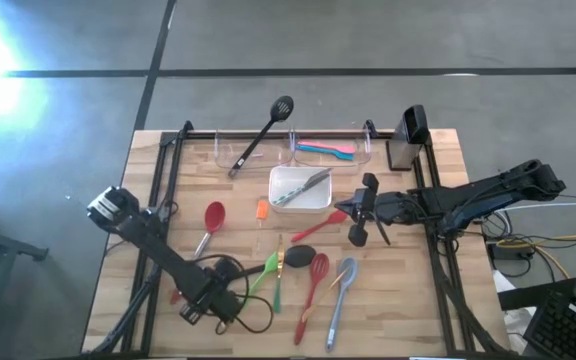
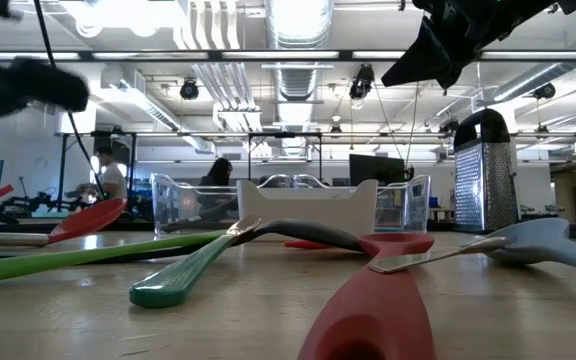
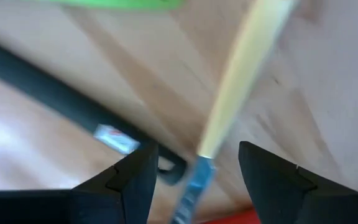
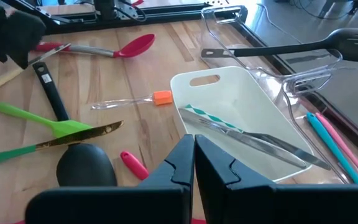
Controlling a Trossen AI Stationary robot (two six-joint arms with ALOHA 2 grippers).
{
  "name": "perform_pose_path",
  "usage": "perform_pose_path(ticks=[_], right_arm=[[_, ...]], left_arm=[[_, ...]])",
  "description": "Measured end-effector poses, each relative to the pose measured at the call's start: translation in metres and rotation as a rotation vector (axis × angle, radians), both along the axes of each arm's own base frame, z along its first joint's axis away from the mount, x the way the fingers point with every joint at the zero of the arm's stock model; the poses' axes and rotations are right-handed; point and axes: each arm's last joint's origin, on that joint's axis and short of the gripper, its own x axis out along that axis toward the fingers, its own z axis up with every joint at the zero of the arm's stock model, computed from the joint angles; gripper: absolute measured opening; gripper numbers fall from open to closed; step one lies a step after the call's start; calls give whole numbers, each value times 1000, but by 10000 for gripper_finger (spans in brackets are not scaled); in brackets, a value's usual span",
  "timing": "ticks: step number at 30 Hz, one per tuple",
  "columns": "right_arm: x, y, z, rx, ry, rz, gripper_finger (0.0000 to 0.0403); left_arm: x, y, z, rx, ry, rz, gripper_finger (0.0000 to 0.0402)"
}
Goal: Pick & Place Kitchen Items
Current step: Put the gold table knife into the white bin
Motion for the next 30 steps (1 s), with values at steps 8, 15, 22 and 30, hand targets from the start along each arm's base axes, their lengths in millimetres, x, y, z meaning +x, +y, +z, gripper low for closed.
perform_pose_path(ticks=[8,15,22,30], right_arm=[[1,0,1,4,-19,2,8],[1,1,1,16,-19,16,8],[1,1,1,24,-12,38,8],[1,1,1,24,-11,39,8]], left_arm=[[28,18,21,261,-401,98,227],[83,57,31,-16,-605,481,227],[107,83,39,-356,-585,909,227],[106,74,38,-405,-631,1172,227]])
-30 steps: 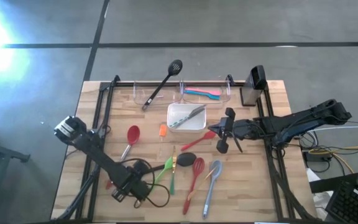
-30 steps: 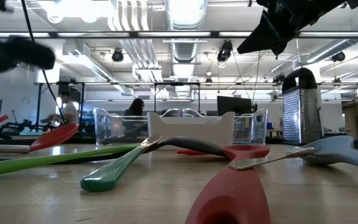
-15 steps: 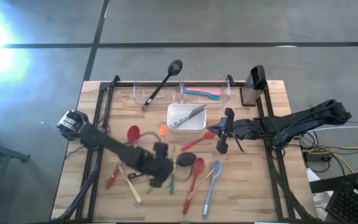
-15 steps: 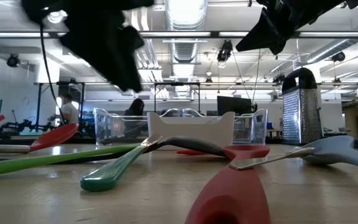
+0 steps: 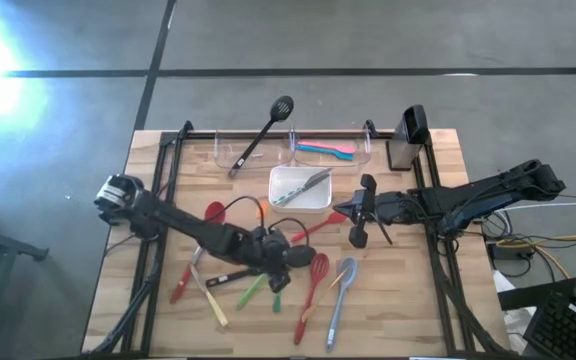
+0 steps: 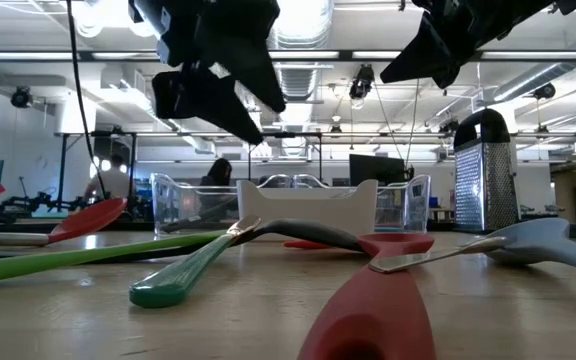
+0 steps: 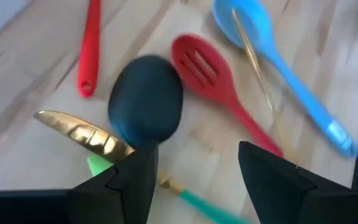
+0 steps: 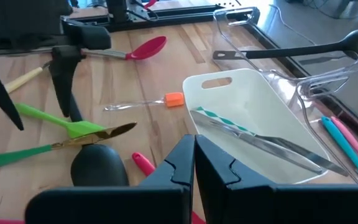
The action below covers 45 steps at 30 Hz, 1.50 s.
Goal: Pick & Place Kitchen Items
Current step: Put the gold table knife into the white bin
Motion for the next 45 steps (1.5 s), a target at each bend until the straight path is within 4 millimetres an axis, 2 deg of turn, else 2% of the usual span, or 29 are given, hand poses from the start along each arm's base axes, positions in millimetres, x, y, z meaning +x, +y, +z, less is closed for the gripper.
perform_pose_path(ticks=[6,10,21,24,27,30,35,37,42,45], right_arm=[[0,0,0,-3,2,2,8],[0,0,-1,-8,4,3,8],[0,0,-1,-24,8,3,8],[0,0,-1,-3,-1,-7,8],[1,1,0,23,-10,33,8],[5,6,-1,103,-24,112,8],[14,33,-15,127,45,225,8],[21,49,-18,130,73,271,8],[40,90,-12,106,144,381,8],[46,107,-7,65,296,409,8]], left_arm=[[0,-11,-11,-96,-119,59,227],[-7,-12,-26,-145,-71,103,227],[-19,-16,-45,-158,-19,125,227],[-21,-17,-46,-128,-12,77,227],[-22,-18,-44,-79,-2,-52,227],[-29,-14,-37,50,20,-153,227],[-60,2,-4,396,16,-35,227],[-76,7,10,478,-25,8,227],[-114,26,21,547,-121,16,227],[-136,39,20,543,-192,24,227]])
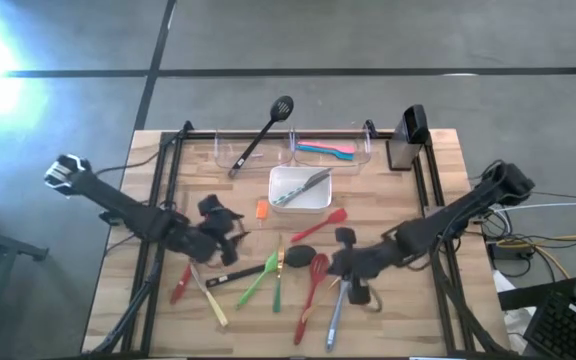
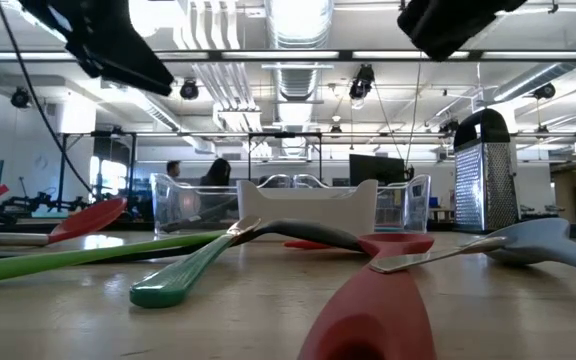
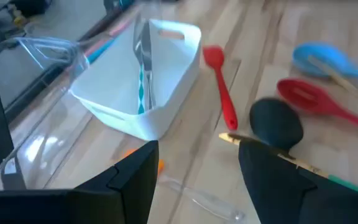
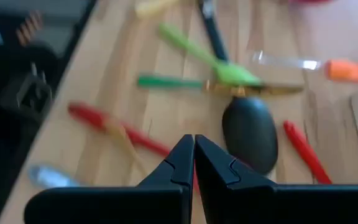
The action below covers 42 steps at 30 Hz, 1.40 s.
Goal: Pick & Place Kitchen Items
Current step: Put the gold table knife into the white bin
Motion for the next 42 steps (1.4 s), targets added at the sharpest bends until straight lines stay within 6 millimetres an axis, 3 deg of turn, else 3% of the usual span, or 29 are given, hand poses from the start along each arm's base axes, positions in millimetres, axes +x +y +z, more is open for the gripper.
perform_pose_path(ticks=[7,13,18,29,42], right_arm=[[11,14,2,-147,420,-67,10],[29,26,1,-165,460,-40,47],[35,30,-10,-167,495,-41,101],[50,40,-47,-158,603,-5,176],[62,48,-88,-178,668,20,183]], left_arm=[[-37,21,-12,64,-222,-70,227],[-56,32,-27,159,-399,-110,227],[-68,38,-23,176,-493,-107,227],[-73,40,-20,162,-521,-100,227],[-72,39,-21,152,-520,-103,227]])
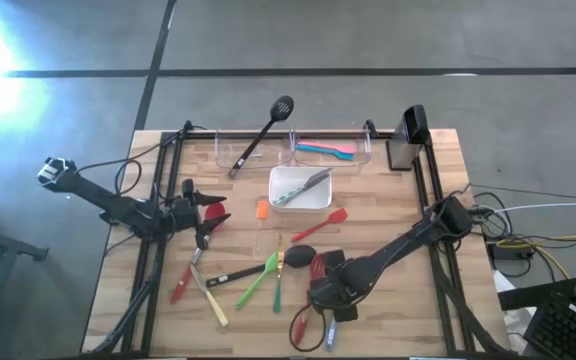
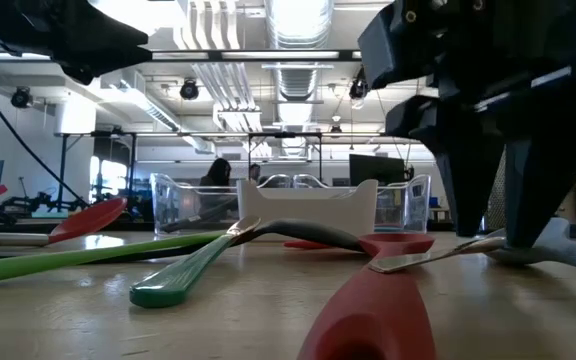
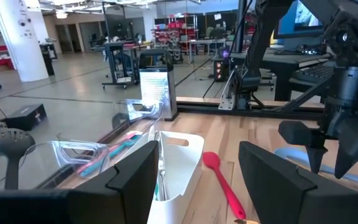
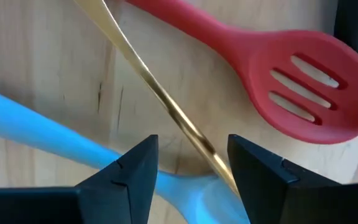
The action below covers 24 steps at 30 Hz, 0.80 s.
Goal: Pick & Place Kitchen Items
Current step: Put the gold table knife into the white bin
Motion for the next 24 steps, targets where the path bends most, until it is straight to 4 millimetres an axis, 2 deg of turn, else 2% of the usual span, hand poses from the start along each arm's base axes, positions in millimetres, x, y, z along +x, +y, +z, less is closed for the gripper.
perform_pose_path(ticks=[6,18,24], right_arm=[[3,1,-3,5,-17,-1,160],[8,3,-12,10,-30,10,64],[9,3,-14,8,-28,36,33]], left_arm=[[0,0,0,-1,0,0,227],[0,0,0,-12,-3,0,227],[0,0,0,-13,-3,1,227]])
